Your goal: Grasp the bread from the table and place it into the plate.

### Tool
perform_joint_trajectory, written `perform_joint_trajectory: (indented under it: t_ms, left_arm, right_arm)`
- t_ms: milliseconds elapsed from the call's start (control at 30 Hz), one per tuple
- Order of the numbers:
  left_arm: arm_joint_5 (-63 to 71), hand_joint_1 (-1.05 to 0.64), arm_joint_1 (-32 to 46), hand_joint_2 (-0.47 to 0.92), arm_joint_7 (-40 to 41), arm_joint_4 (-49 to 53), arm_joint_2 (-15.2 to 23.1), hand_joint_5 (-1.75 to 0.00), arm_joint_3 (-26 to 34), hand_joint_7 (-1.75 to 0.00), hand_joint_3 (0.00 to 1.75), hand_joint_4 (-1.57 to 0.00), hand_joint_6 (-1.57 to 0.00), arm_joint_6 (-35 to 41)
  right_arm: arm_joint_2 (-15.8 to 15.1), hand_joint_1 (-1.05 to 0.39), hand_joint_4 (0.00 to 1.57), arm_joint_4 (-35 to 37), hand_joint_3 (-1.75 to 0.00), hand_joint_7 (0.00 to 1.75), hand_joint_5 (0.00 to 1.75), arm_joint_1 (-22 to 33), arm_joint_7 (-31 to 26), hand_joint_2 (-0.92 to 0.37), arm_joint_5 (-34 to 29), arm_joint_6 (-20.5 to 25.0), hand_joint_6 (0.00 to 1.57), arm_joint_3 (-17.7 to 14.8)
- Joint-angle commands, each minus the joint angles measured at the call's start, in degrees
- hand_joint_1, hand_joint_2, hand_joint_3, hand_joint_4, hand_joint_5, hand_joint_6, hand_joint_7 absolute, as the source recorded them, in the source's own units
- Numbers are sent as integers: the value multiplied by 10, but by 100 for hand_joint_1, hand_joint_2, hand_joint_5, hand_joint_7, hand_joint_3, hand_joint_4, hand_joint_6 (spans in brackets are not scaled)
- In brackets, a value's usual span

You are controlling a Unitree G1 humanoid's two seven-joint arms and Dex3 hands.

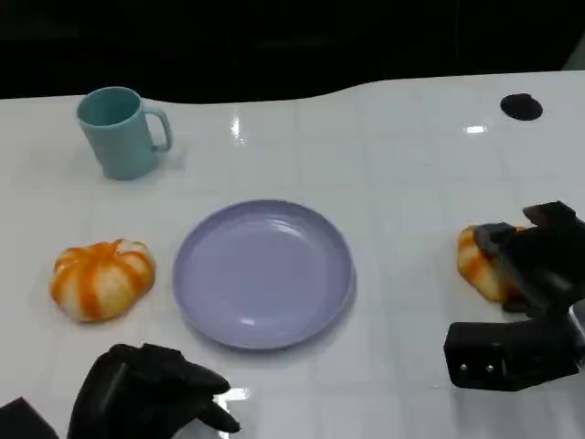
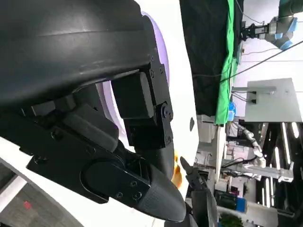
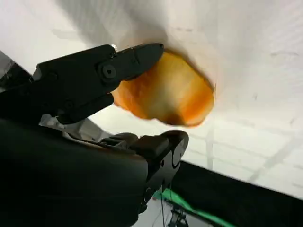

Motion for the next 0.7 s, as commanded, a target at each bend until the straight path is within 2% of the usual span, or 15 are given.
perform_joint_trajectory:
  t_ms: [33, 133, 267, 333, 367, 433, 467, 500, 567, 600, 633, 667, 700]
  left_arm:
    - [1, -105, 5, 79, 3, -6, 8, -35, 3, -12, 0, -157, -157, -1]
    - [1, -105, 4, 79, 2, -4, 9, -35, 4, -12, 0, -157, -157, -2]
    - [1, -105, 5, 79, 2, -5, 8, -35, 3, -11, 0, -157, -157, -3]
    - [0, -105, 7, 79, 2, -7, 8, -35, 3, -11, 0, -157, -157, -1]
    - [-1, -105, 7, 79, 2, -8, 8, -35, 3, -11, 0, -157, -157, -1]
    - [0, -105, 9, 78, 3, -10, 7, -35, 2, -11, 0, -157, -157, 0]
    - [0, -105, 9, 79, 3, -11, 7, -35, 2, -11, 0, -157, -157, 0]
    - [-1, -105, 9, 78, 3, -11, 7, -35, 3, -11, 0, -157, -157, 0]
    - [-1, -105, 9, 78, 3, -11, 7, -35, 3, -11, 0, -157, -157, 0]
    - [-1, -105, 9, 79, 2, -11, 7, -35, 3, -11, 0, -157, -157, 1]
    - [-2, -105, 9, 78, 2, -11, 7, -35, 3, -11, 0, -157, -157, 1]
    - [-2, -105, 8, 78, 1, -10, 8, -35, 3, -11, 0, -157, -157, 1]
    - [-2, -105, 8, 78, 1, -10, 8, -35, 3, -11, 0, -157, -157, 1]
  right_arm:
    - [3, -53, 19, 52, -1, 0, 18, -27, -11, -85, 18, 7, 33, 14]
    - [11, -54, 20, 88, 0, 0, 17, -44, -22, -86, 32, 6, 32, 25]
    - [21, -48, 27, 139, -1, 1, 15, -63, -57, -88, 60, -15, 36, 30]
    - [29, -37, 55, 168, 0, 3, 14, -70, -90, -89, 84, -39, 52, 25]
    - [31, -31, 77, 180, 0, 5, 18, -74, -104, -89, 92, -49, 63, 24]
    - [34, -23, 99, 207, 0, 7, 29, -80, -143, -86, 112, -81, 80, 20]
    - [34, -19, 98, 220, -1, 6, 69, -83, -158, -86, 121, -99, 94, 20]
    - [32, -14, 95, 233, 0, 7, 117, -87, -176, -85, 125, -118, 112, 22]
    - [30, -11, 91, 252, -1, 10, 160, -94, -208, -86, 124, -139, 131, 32]
    - [30, -9, 89, 261, -1, 12, 167, -96, -223, -86, 125, -148, 136, 33]
    - [31, -8, 88, 269, -1, 28, 171, -98, -238, -86, 126, -157, 132, 35]
    - [32, -6, 87, 276, -1, 59, 173, -100, -250, -86, 128, -165, 119, 35]
    - [33, -8, 87, 282, -2, 80, 174, -102, -259, -88, 131, -172, 105, 36]
